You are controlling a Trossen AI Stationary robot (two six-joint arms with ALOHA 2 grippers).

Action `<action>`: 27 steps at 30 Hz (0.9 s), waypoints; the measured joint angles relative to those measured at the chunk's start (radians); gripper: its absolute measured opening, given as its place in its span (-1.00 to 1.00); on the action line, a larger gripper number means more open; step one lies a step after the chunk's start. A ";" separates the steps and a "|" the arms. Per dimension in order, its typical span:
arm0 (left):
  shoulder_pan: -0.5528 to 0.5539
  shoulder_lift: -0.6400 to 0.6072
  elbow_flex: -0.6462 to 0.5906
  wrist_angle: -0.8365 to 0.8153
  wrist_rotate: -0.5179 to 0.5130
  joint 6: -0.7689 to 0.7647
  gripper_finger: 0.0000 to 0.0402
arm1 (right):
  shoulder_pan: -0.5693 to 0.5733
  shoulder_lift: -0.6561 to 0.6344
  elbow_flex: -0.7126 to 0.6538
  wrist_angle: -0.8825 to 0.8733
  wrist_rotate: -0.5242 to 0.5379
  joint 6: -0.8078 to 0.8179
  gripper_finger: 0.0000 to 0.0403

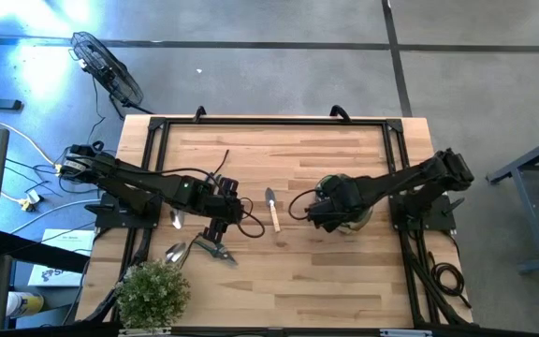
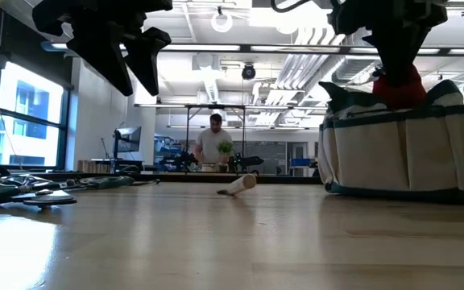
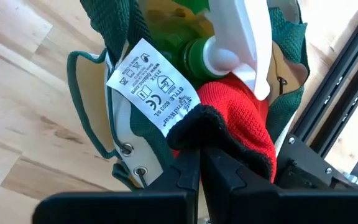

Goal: Pick & Place Garden tools in Gardening bag
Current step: Put the red gloves into the green gardening bag

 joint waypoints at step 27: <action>0.000 0.000 0.000 -0.014 0.001 -0.013 0.26 | -0.161 0.000 0.000 0.088 -0.066 -0.164 -0.98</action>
